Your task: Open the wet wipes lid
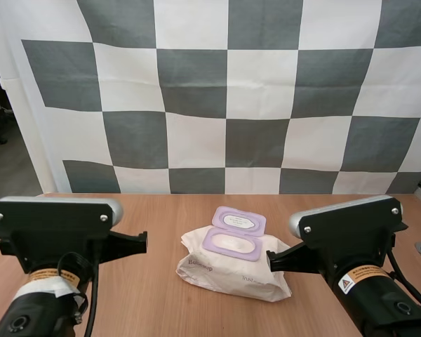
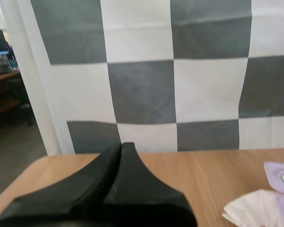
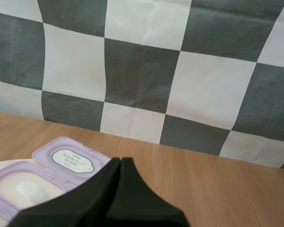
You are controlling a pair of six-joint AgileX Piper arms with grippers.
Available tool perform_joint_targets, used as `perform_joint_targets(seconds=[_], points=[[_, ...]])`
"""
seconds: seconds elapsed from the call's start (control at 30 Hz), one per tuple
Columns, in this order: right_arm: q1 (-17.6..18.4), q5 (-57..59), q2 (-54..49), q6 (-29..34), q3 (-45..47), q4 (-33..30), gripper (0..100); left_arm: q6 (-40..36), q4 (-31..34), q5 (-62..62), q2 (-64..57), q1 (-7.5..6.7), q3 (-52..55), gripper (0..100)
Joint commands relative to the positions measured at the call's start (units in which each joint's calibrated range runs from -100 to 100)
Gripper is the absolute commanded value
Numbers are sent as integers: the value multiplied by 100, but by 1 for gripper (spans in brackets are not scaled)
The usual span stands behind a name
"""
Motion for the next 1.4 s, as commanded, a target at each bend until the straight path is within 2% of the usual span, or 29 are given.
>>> perform_joint_targets(seconds=[0.0, 0.27, 0.47, 0.63, 1.13, 1.37], points=[[2, -251, 0, 307, 597, 57, 0, -711, -49, -14, 0, 0, 794, 0], [-120, -251, 0, 307, 834, -32, 0, -992, -49, 57, 0, -11, 1004, 0], [-166, -15, 0, 307, 834, 56, 0, -992, -49, 672, 0, -187, 1004, 0], [-166, 669, 0, 307, 834, 56, 0, -1002, -49, 760, 0, -187, 1019, 0], [-199, 701, 0, 307, 834, -21, 0, -999, -102, 510, 0, -174, 1161, 0], [-223, 701, 0, 307, 834, -28, 0, -625, -85, 411, 0, -165, 1161, 0]])
